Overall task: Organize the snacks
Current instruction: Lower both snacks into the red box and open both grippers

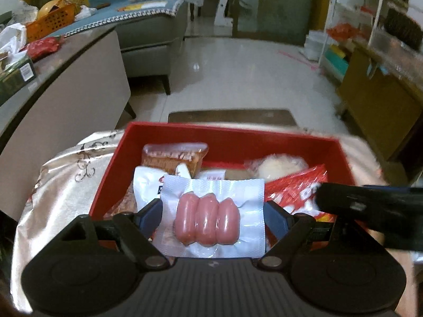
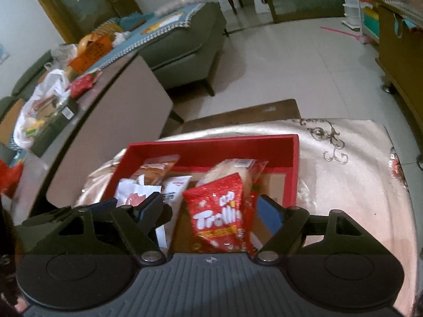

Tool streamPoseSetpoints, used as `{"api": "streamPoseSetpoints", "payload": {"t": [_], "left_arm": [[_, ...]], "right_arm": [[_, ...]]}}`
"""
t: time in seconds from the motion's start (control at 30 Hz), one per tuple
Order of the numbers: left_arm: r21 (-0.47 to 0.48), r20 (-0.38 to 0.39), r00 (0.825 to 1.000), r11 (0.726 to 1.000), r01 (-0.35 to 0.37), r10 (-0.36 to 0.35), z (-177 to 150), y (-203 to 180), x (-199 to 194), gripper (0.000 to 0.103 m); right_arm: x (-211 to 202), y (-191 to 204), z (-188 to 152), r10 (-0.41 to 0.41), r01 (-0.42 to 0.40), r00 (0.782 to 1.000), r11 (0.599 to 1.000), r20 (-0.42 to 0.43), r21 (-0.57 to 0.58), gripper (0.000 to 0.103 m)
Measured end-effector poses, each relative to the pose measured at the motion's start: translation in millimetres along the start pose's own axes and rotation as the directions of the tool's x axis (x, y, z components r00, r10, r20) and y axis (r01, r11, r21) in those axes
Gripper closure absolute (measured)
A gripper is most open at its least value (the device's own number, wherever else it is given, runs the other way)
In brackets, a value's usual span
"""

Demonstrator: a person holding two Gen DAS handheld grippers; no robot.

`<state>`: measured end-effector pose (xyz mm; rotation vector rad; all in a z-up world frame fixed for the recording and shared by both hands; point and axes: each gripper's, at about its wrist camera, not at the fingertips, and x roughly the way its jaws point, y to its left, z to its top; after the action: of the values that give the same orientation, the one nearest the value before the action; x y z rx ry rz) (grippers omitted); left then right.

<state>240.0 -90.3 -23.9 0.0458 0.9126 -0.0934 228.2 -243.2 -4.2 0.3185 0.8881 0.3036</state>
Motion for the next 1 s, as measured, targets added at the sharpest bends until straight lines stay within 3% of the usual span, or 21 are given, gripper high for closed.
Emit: {"api": "streamPoseSetpoints", "payload": {"t": [0.07,0.23,0.33,0.4,0.6,0.83,1.0], "left_arm": [[0.027,-0.015,1.000,1.000,-0.005,0.005,-5.6,0.4,2.7,0.024],[-0.035,-0.008,1.000,0.999,0.012,-0.012,-7.9,16.1,-9.1,0.023],[-0.042,-0.010,1.000,0.999,0.024,-0.025,-8.7,16.8,-14.5,0.024],[-0.040,-0.012,0.999,0.999,0.031,-0.031,-10.4,15.0,-16.5,0.023],[-0.036,-0.032,0.998,0.998,0.051,-0.052,-11.9,15.4,-13.4,0.023],[-0.025,-0.036,0.998,0.999,0.045,-0.046,-17.5,18.4,-14.5,0.023],[-0.013,-0.039,0.998,0.999,0.049,-0.049,-18.5,18.0,-17.4,0.023]], "right_arm": [[-8.1,-0.4,-4.8,-0.013,0.013,1.000,0.999,-0.025,-0.034,0.018],[-55.9,-4.4,-47.8,-0.057,0.048,0.997,0.989,-0.057,-0.139,0.007],[-46.7,-4.1,-83.3,-0.147,0.130,0.983,0.980,-0.108,-0.151,0.005],[-31.9,-4.1,-95.7,-0.146,0.129,0.976,0.985,-0.162,-0.114,0.005],[-4.4,14.7,-107.6,-0.176,0.169,0.980,0.983,-0.093,-0.074,0.000],[25.6,15.5,-118.6,-0.190,0.183,0.974,0.981,-0.121,-0.064,0.003],[11.0,14.9,-116.1,-0.151,0.143,0.980,0.987,-0.126,-0.077,0.007]]}}
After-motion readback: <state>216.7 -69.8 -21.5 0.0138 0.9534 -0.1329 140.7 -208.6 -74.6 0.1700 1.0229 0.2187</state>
